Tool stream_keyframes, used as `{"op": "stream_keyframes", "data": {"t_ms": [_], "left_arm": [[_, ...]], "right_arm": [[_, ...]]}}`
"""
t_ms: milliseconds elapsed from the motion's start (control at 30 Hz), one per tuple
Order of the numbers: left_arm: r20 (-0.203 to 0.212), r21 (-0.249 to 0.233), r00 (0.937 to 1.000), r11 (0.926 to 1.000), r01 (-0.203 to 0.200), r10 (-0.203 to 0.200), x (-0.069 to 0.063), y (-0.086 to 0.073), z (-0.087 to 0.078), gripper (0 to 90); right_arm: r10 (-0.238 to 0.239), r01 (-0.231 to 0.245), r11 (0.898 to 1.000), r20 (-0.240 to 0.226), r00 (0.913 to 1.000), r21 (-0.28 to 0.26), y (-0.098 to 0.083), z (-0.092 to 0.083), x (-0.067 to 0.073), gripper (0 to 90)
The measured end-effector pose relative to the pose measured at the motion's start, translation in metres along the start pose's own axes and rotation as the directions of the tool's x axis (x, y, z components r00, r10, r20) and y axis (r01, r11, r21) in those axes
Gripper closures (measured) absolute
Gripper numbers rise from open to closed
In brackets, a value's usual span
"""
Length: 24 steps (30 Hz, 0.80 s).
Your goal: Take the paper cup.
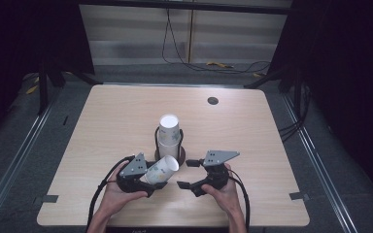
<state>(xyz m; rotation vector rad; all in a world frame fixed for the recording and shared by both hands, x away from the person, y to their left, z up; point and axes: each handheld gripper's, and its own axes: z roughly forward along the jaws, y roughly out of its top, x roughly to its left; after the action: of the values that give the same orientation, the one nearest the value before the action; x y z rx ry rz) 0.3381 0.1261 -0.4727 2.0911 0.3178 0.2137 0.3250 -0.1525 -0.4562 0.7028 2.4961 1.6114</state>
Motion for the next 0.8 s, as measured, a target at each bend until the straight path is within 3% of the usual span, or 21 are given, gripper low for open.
{"op": "stream_keyframes", "data": {"t_ms": [333,567,633,800], "left_arm": [[0.023,0.086,0.9983,0.9948,-0.055,0.053,-0.001,0.006,0.006,28.8],[0.044,0.146,0.9942,0.9838,-0.104,0.098,-0.001,0.014,0.008,29.1],[0.044,0.159,0.9941,0.9816,-0.105,0.100,-0.001,0.015,0.009,29.0],[0.065,0.208,0.9898,0.9684,-0.138,0.127,-0.002,0.016,0.011,28.9]], "right_arm": [[-0.033,0.032,0.996,0.017,0.9993,0.083,0.003,-0.001,0.001,17.2],[-0.057,0.054,0.986,0.017,0.9982,0.158,0.006,0.003,0.003,17.5],[-0.066,0.061,0.977,0.018,0.9976,0.202,0.006,0.006,0.003,17.7],[-0.075,0.068,0.968,0.020,0.9970,0.241,0.009,0.010,0.004,17.5]]}}
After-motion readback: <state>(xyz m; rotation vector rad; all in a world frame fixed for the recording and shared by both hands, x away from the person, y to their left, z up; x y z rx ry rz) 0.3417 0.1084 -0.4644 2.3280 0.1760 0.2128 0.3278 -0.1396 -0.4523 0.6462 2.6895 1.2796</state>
